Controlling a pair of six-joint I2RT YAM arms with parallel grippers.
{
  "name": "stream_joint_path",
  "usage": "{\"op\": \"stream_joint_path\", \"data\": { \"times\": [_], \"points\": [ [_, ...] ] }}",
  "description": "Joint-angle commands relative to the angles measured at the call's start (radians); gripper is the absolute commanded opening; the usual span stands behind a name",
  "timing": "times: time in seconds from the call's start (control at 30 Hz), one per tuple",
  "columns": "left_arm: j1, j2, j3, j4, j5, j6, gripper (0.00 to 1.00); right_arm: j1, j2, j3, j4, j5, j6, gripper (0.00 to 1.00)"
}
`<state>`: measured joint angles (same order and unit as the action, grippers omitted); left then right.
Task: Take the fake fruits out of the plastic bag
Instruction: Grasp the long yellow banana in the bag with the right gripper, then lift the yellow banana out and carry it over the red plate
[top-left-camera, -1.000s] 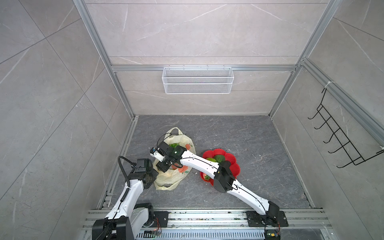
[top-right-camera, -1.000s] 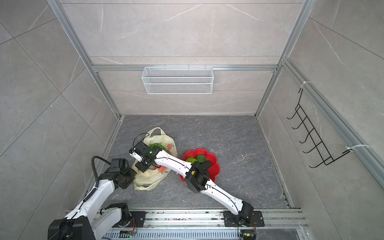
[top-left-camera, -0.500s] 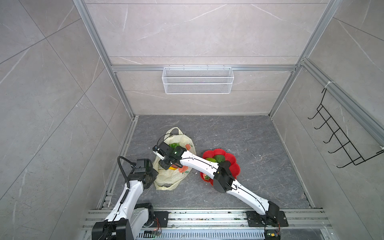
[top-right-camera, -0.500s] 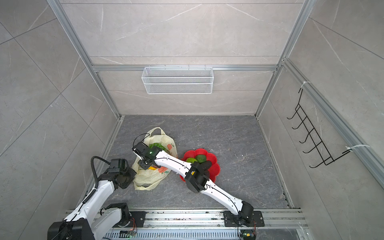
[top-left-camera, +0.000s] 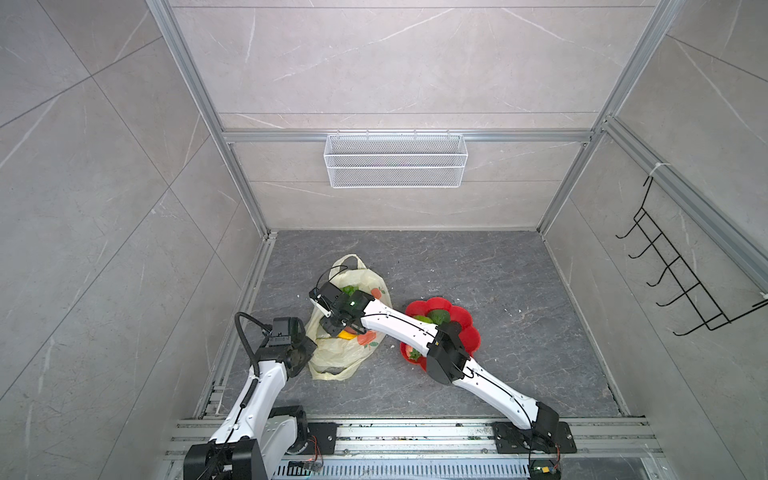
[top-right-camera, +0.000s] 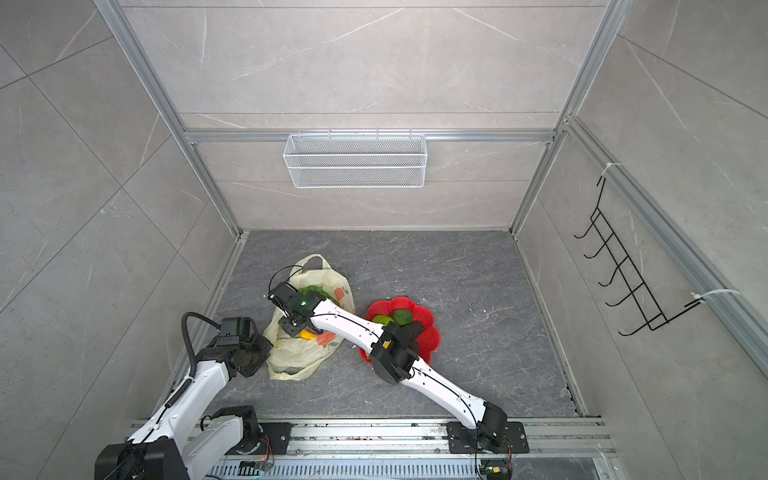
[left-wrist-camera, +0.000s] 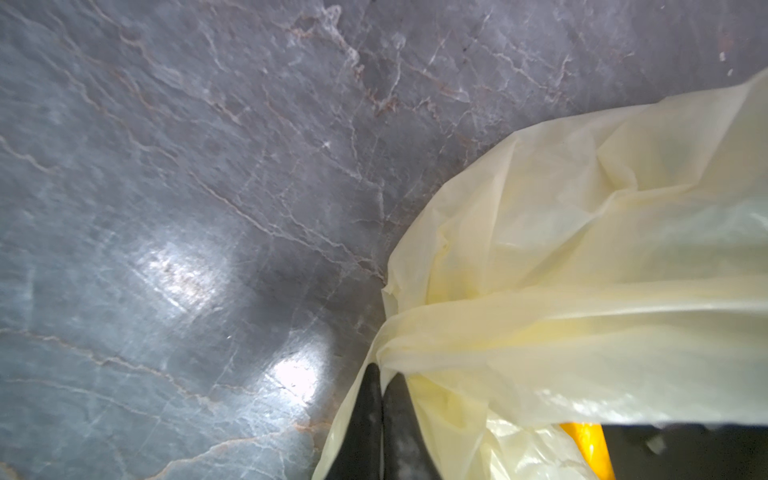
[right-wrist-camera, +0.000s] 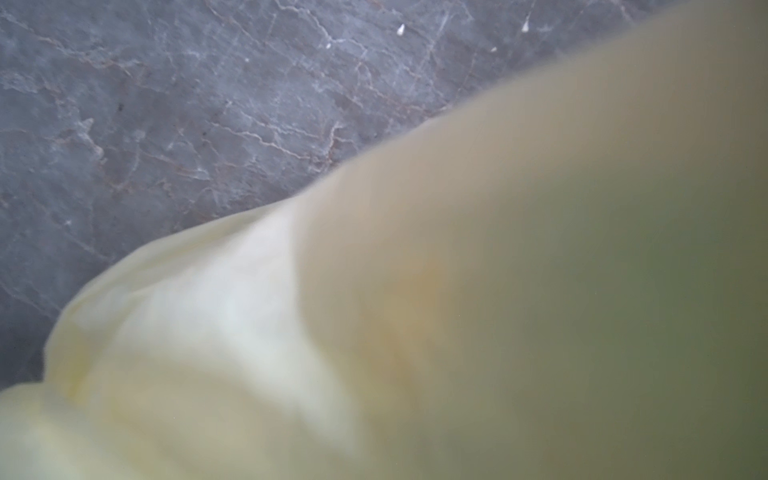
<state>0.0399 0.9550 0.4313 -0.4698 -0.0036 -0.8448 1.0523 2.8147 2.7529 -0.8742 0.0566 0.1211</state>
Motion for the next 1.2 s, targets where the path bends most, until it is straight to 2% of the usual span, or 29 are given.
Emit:
{"op": "stream_joint_path", "data": {
  "times": [0.0, 0.1, 0.2, 0.5, 0.83, 0.93, 1.17],
  "points": [
    [0.004, -0.016, -0.006, 0.029, 0.03, 0.019, 0.0, -0.006, 0.027, 0.044, -0.038, -0.004, 0.012, 0.3],
    [0.004, -0.018, -0.001, 0.029, 0.029, 0.029, 0.0, -0.007, 0.004, 0.05, -0.045, 0.003, 0.028, 0.21],
    [0.004, -0.016, 0.006, 0.024, 0.022, 0.035, 0.0, -0.006, -0.044, 0.034, -0.039, -0.014, 0.039, 0.18],
    [0.005, 0.006, 0.068, 0.036, 0.016, 0.07, 0.0, -0.007, -0.22, -0.066, -0.046, -0.043, 0.044, 0.15],
    [0.005, 0.05, 0.134, 0.072, 0.005, 0.067, 0.0, -0.011, -0.335, -0.161, -0.121, -0.054, 0.043, 0.12],
    [0.004, 0.062, 0.141, 0.08, -0.008, 0.064, 0.0, -0.011, -0.393, -0.251, -0.122, -0.047, 0.049, 0.11],
    [0.005, 0.096, 0.139, 0.103, -0.042, 0.086, 0.0, -0.011, -0.626, -0.583, -0.027, -0.014, 0.092, 0.11]
  ]
}}
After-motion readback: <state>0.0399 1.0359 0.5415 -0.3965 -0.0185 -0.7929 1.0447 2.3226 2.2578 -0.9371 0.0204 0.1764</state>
